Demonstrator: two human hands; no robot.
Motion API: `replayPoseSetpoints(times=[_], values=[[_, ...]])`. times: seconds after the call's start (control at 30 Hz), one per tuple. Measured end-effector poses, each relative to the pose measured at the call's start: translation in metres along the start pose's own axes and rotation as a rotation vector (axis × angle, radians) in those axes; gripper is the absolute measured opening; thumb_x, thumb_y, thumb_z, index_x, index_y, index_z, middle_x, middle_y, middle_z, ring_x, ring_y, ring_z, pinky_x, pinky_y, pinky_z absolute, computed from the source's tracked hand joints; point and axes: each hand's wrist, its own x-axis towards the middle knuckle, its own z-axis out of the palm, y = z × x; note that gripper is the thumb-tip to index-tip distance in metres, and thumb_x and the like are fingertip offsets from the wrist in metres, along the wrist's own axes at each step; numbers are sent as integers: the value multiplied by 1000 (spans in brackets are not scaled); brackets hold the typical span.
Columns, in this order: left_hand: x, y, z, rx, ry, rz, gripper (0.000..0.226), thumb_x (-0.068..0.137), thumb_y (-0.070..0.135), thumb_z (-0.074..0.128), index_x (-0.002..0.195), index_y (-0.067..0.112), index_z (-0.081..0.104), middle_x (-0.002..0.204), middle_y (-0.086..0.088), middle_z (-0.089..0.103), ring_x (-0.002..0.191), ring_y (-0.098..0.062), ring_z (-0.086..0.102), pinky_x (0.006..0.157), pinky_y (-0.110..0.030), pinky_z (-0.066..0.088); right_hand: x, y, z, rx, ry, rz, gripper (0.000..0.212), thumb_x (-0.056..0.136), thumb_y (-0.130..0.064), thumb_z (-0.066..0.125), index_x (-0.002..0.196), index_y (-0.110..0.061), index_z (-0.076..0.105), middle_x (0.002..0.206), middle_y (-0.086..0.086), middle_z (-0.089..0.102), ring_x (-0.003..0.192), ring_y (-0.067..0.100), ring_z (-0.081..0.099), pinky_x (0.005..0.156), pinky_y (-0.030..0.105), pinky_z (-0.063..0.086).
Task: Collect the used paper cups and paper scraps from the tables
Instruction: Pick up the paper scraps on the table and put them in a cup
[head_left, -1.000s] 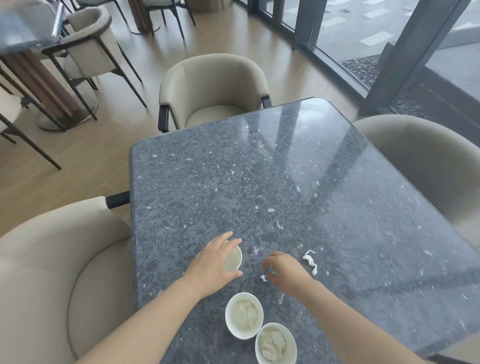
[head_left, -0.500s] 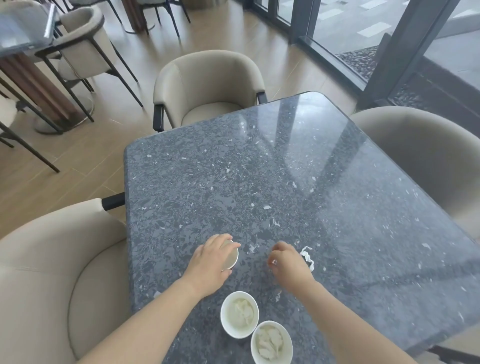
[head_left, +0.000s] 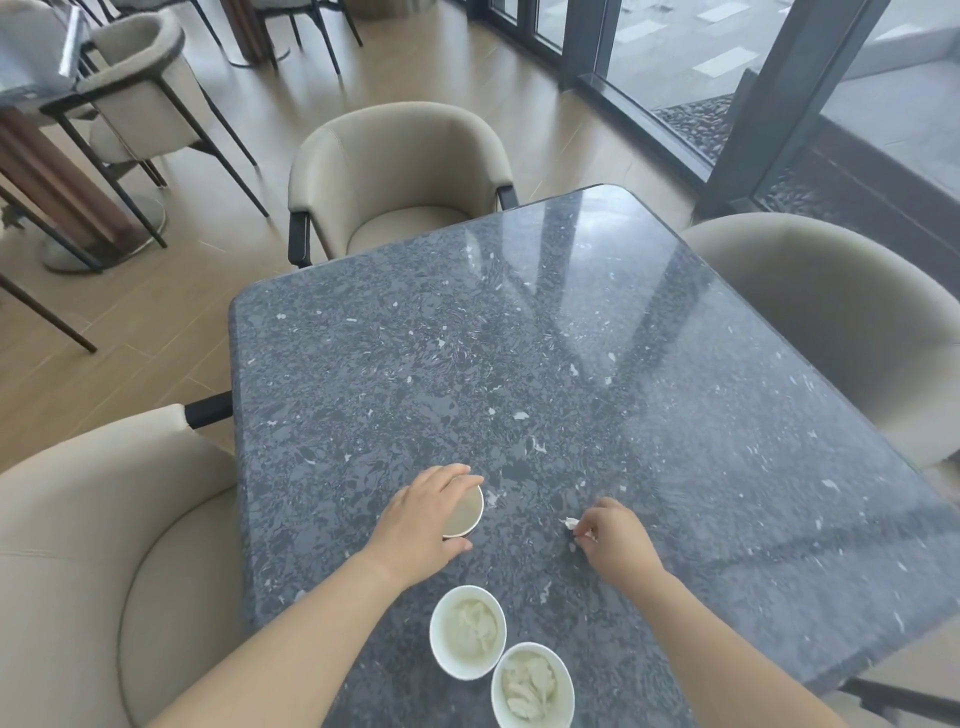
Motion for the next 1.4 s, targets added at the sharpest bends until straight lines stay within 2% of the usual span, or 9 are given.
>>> replayPoseSetpoints(times=[0.1,0.2,0.33,0.47,0.8,0.9,1.03,1.27,1.4], values=[[-4,-1,-2,-22,26,-8,76,76,35,72,138,35,28,148,16,25,138,-10,21,110,-37,31,-3,-23,-3,177,99,13,5,81,-13,67,78,-15,70,85,-1,57,84,19,59,71,24,43],[-10,-5,-2,2,56,-40,80,75,36,72,140,32,25,149,11,25,138,-13,22,110,-36,31,-5,-66,-15,399,257,-92,7,77,-16,73,72,-19,70,78,-7,62,71,3,59,65,7,41],[-21,-12,0,-4,60,-104,79,78,39,68,141,28,21,148,9,23,137,-14,23,109,-34,33,-10,-118,-19,551,241,-275,9,74,-16,75,72,-23,69,77,-11,62,70,1,60,67,11,48],[-35,-18,0,-53,94,-126,71,84,40,61,141,27,21,149,9,22,137,-13,23,109,-33,33,-15,-129,-8,497,183,-304,10,74,-18,75,83,-18,70,84,-9,63,75,4,60,70,16,51],[-67,-12,-2,-138,107,-56,54,88,38,55,136,29,30,141,13,33,128,-11,35,99,-31,42,-54,-109,-7,387,265,-291,13,77,-16,73,89,-13,68,86,-3,64,74,9,60,69,15,50],[-73,-9,-1,-159,89,-21,46,88,38,55,130,29,38,135,14,39,124,-10,39,97,-32,43,-71,-108,1,331,189,-282,18,76,-19,74,92,-13,68,91,0,66,76,11,59,73,21,50],[-83,-6,2,-156,37,-38,33,88,41,53,119,34,48,126,17,46,116,-7,46,88,-33,47,-91,-105,15,179,71,-235,27,76,-26,71,101,-19,65,96,-4,64,77,9,55,73,17,42],[-100,-6,6,-180,24,-31,28,88,37,53,116,35,51,124,14,51,115,-9,48,91,-35,47,-99,-115,19,117,59,-134,12,75,-12,57,82,-15,67,81,-1,69,74,16,59,66,24,44],[-101,-5,-4,-264,80,-14,31,88,37,53,119,38,49,120,16,52,105,-5,52,83,-26,45,-99,-126,7,200,142,-142,10,75,-14,60,79,-15,69,73,-5,68,66,11,58,66,23,48]])
